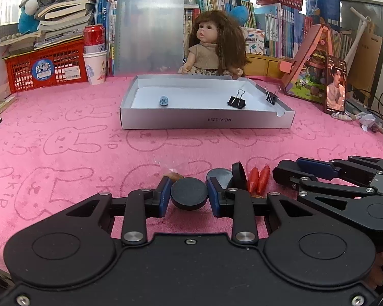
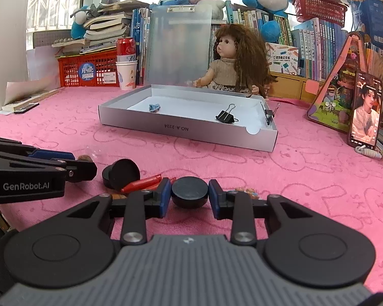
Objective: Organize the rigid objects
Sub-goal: 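Grasp a black round disc with the left tool while the right tool grasps another black disc, then carry the black disc with the left tool while the right tool carries its disc into the tray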
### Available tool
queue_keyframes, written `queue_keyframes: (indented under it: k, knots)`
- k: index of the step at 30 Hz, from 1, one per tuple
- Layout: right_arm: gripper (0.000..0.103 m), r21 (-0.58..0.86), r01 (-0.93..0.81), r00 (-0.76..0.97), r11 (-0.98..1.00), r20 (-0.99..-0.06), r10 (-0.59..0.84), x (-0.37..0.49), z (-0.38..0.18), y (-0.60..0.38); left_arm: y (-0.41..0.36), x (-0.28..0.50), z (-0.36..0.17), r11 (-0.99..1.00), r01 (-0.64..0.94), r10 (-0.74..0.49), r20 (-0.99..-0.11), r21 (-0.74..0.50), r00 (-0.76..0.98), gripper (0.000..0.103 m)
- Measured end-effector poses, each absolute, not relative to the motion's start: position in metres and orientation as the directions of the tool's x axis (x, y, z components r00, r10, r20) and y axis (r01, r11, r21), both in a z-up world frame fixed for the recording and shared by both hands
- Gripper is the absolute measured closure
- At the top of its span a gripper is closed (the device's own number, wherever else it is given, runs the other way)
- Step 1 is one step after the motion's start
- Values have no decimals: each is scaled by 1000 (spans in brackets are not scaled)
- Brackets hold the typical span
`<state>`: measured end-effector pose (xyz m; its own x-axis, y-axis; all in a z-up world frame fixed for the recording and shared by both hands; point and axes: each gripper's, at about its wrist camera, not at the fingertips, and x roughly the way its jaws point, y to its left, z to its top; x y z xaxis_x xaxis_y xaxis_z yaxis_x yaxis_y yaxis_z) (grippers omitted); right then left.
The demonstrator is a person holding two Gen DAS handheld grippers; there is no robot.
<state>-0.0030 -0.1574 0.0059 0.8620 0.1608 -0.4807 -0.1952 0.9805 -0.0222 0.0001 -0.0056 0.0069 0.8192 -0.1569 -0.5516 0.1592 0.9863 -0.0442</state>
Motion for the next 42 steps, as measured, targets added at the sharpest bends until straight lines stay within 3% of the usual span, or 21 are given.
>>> queue_keyframes:
  k: [25, 42]
  knots:
    - [66, 9, -138, 878, 990, -461, 127, -4, 21, -172, -4, 1, 23, 989, 141, -148, -522, -53, 840, 73]
    - [66, 45, -65, 883, 997, -464, 78, 34, 43, -191, 19, 58, 54, 987, 102, -153, -507, -126, 848, 73]
